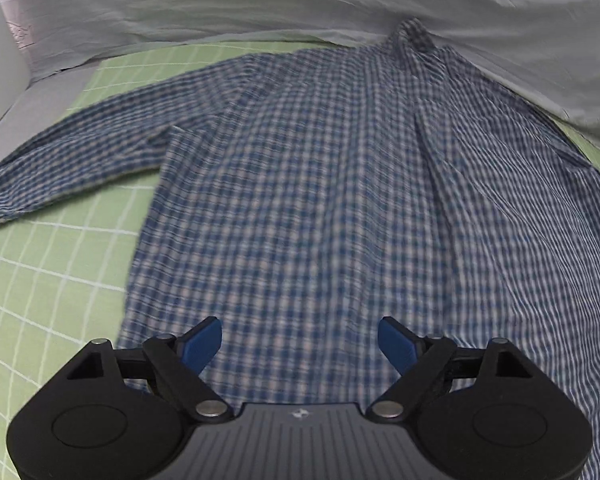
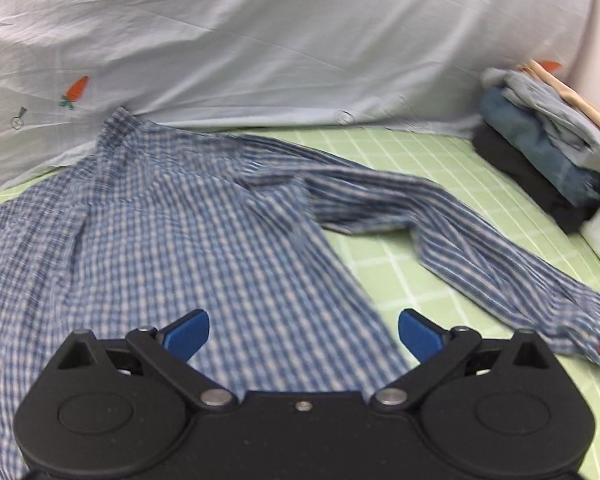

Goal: Fold clothes
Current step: 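Grasp the buttoned cuff of the other sleeve with the right gripper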

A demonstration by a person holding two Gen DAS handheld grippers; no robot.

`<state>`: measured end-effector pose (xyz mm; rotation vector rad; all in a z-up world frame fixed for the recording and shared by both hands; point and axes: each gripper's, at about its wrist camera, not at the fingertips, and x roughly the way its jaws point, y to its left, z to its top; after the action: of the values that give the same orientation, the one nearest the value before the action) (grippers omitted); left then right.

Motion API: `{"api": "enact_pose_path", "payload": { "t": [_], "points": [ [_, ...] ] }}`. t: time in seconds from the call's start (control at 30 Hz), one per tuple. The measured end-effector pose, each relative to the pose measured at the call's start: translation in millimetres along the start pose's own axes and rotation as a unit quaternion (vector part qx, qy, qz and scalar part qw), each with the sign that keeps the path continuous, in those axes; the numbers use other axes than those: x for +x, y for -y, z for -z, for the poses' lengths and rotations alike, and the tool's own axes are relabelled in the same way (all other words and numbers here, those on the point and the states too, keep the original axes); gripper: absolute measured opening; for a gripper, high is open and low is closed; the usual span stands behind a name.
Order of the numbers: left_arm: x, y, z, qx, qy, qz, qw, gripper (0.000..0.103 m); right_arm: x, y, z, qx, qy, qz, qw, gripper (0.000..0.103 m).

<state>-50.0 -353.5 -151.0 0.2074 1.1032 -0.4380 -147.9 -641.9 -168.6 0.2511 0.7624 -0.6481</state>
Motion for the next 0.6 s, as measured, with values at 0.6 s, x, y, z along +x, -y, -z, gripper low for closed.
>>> {"api": "enact_pose_path", "payload": {
  "t": [0.6],
  "points": [
    [27.9,69.8,23.5,0.040,-0.094,-0.020,0.9945,0.103,25.2,222.3,23.1,0.378,0.007,0.119,0.918,0.101]
  ]
}}
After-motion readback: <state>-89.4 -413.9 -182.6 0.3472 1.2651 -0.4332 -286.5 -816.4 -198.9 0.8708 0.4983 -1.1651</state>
